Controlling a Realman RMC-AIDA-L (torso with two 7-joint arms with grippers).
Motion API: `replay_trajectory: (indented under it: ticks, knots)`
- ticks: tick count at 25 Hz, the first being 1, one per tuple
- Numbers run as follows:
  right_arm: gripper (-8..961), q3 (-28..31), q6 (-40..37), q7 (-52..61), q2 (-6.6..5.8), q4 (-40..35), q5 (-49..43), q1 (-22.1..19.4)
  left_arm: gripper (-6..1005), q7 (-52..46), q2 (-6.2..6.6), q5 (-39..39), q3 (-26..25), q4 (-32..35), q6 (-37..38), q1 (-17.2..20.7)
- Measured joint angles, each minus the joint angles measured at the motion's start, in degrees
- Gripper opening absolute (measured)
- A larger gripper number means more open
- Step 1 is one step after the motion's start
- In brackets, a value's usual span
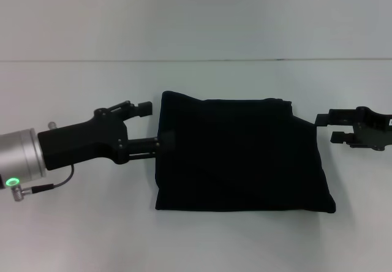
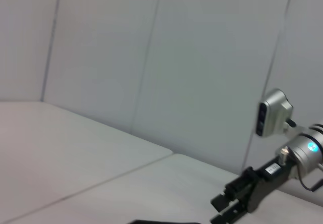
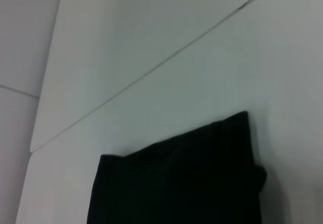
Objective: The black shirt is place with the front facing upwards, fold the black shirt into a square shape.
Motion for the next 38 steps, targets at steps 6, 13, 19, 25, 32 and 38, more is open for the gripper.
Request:
replay_trajectory:
  ticks: [6, 13, 19, 25, 32, 38]
  knots:
    - [738, 0.38, 1.7, 1.97, 0.79, 0.06, 0.12, 0.14, 949, -0.13, 0.78, -0.07, -1.04, 0.07, 1.63, 0.8]
    - [736, -0.04, 2.33, 5.01, 1.94, 0.17, -0.15, 0.6, 949, -0.38, 1.84, 0.5, -1.03, 0.21, 2.64, 2.08]
    - [738, -0.04, 4.61, 7.06, 3.41, 0.68, -0.2, 0.94, 950, -0.37, 2.13, 0.86, -0.96, 0.26, 3.07, 2.48]
    - [737, 0.01, 8.5, 6.47, 5.56, 0.77, 0.08, 1.33, 950, -0.22, 2.0, 1.21, -0.83, 0.24, 3.24, 2.5]
    - [736, 0.66, 10.06, 4.85, 6.8, 0.33, 1.17, 1.95, 950, -0.08, 1.87, 1.22, -0.82, 0.04, 3.8, 2.51]
    - [732, -0.1, 12.46, 4.43, 7.05, 0.74, 1.1, 2.56, 949, 0.06, 1.77, 1.29, -0.82, 0.23, 4.19, 2.87]
